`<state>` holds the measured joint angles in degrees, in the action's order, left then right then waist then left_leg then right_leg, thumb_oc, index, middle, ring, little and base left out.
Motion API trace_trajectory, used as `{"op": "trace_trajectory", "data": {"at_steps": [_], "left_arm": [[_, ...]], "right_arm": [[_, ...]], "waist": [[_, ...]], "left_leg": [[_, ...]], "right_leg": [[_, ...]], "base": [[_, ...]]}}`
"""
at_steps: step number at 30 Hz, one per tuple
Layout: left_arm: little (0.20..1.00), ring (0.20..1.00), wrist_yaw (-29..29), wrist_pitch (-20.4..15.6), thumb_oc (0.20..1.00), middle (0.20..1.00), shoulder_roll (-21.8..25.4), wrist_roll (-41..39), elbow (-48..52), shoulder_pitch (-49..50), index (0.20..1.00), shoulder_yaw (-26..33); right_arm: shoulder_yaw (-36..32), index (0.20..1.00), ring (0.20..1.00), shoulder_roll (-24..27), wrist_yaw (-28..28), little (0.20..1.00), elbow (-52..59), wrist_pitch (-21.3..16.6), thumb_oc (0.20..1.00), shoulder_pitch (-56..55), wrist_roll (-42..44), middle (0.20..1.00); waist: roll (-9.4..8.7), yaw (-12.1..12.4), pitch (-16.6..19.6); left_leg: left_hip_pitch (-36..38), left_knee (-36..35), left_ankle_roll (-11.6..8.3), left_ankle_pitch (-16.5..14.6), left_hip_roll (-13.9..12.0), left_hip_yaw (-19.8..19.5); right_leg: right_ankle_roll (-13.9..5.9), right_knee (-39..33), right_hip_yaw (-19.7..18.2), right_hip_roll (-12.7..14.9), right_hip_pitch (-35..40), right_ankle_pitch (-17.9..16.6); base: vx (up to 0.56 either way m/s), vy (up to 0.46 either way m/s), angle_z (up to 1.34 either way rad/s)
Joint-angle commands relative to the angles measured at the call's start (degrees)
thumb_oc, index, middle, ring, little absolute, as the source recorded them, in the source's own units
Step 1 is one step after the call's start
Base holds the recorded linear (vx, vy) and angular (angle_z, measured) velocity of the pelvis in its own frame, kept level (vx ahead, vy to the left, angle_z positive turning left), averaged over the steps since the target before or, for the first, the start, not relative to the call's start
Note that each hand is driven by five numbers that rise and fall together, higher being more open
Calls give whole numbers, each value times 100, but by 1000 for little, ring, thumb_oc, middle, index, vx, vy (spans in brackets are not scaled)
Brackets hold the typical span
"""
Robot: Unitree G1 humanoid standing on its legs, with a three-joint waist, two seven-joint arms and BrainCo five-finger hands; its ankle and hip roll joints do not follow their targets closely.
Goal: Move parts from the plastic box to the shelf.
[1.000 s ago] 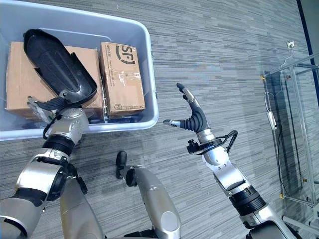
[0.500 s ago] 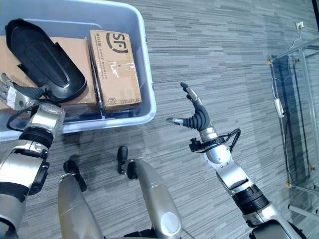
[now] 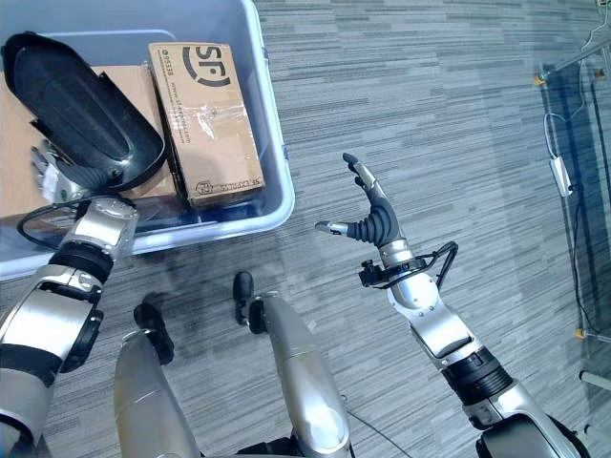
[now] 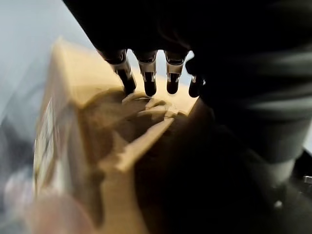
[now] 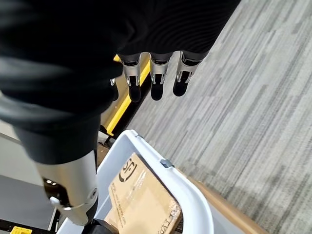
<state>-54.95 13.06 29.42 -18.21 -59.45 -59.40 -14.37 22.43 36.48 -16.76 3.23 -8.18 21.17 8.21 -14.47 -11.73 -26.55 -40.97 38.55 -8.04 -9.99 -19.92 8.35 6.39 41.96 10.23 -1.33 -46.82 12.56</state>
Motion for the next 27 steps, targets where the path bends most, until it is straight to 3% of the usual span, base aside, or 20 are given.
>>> {"op": "trace_trajectory", "data": {"at_steps": [1,5,7,10,12,15,22,27], "left_arm": [[1000,1000,367,-603,1000,1000,-159,-1250,102,-95,1000,269],[1000,1000,412,-783,1000,1000,-427,-1725,141,-6,1000,429],[1000,1000,292,-908,1000,1000,-481,-1536,193,21,1000,450],[1000,1000,667,-1010,1000,1000,-516,-1696,313,5,1000,435],[1000,1000,764,-1076,1000,1000,-540,-1398,474,-47,1000,306],[1000,1000,878,-928,1000,1000,-498,-1378,531,-104,1000,191],[1000,1000,966,199,1000,1000,-310,-561,182,-213,1000,-143],[1000,1000,777,-7,1000,1000,-325,-1263,-29,-252,1000,-61]], "right_arm": [[-327,1000,1000,-47,-185,1000,425,-45,1000,97,-160,1000],[-444,1000,1000,-41,-42,1000,636,47,1000,54,-91,1000],[-467,1000,1000,-8,-31,1000,726,82,1000,27,-45,1000],[-477,1000,1000,5,-5,1000,742,85,1000,0,-6,1000],[-478,1000,1000,34,12,1000,728,72,1000,12,-3,1000],[-499,1000,1000,59,-7,1000,719,105,1000,58,46,1000],[-556,1000,1000,168,33,1000,720,197,1000,169,144,1000],[-510,1000,1000,154,-7,1000,664,219,1000,209,94,1000]], "waist": [[-122,-46,-325],[-233,-105,-325],[-269,-121,-325],[-311,-150,-325],[-322,-164,-325],[-301,-178,-325],[-256,-251,-325],[-225,-302,-325]], "left_leg": [[-225,203,44,738,-375,-472],[-209,71,-1,786,-462,-464],[-191,16,-8,779,-493,-441],[-123,-63,-21,791,-553,-407],[-92,-101,-17,795,-573,-378],[-80,-113,-19,822,-579,-372],[-99,-161,-6,867,-558,-302],[-123,-163,-32,939,-546,-279]], "right_leg": [[-823,153,-138,335,294,29],[-847,86,-114,313,298,-1],[-855,74,-101,314,294,-18],[-857,32,-102,294,316,-43],[-850,33,-95,304,294,-76],[-843,45,-104,293,274,-81],[-833,117,-154,330,113,-104],[-823,126,-210,338,31,-98]], "base": [[-15,-71,7],[-14,-55,3],[-7,-39,2],[-6,-43,0],[-4,-35,0],[0,0,0],[2,1,-1],[15,2,-9]]}}
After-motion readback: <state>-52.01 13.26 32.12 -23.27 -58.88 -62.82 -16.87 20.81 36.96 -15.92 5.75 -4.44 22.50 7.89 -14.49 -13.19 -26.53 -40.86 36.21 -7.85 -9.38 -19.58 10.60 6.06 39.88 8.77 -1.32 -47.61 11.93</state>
